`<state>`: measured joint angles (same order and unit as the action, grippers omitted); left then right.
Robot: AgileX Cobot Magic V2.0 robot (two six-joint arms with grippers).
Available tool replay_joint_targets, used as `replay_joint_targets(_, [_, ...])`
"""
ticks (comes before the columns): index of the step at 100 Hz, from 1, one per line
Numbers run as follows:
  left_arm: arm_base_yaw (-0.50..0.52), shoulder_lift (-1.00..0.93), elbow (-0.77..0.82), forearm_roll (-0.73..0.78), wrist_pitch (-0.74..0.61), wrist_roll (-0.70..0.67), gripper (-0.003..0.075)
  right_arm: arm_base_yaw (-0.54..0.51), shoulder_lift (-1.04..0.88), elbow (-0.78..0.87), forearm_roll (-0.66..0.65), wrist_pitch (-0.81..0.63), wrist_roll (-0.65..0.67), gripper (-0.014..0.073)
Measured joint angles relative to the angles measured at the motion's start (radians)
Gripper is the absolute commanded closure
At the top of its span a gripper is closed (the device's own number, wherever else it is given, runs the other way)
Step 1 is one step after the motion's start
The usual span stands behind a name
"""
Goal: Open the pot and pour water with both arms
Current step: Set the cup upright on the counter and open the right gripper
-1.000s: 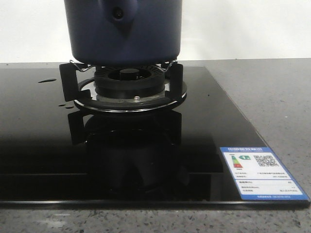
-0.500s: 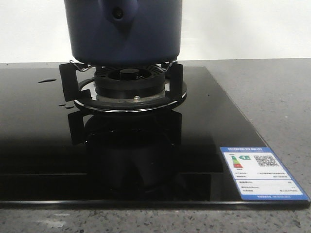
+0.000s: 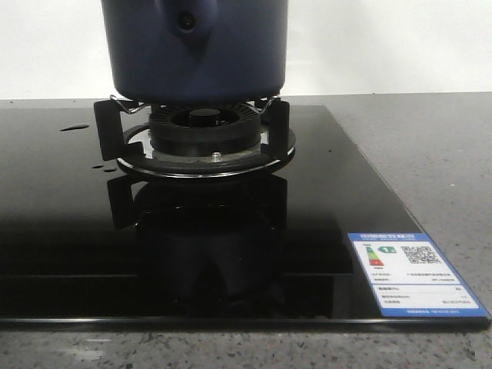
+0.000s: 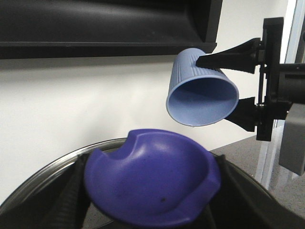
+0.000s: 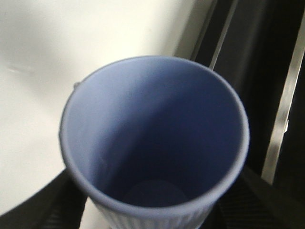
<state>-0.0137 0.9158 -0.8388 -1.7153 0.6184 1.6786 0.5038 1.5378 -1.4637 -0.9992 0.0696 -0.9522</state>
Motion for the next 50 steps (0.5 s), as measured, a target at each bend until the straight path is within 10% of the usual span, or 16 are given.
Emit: replay_joint_targets(50, [-0.01, 0.0, 0.0, 0.0, -0.008, 0.0, 0.04, 0.0, -0.004, -0.002, 0.621, 0.253, 0.303, 0.0358])
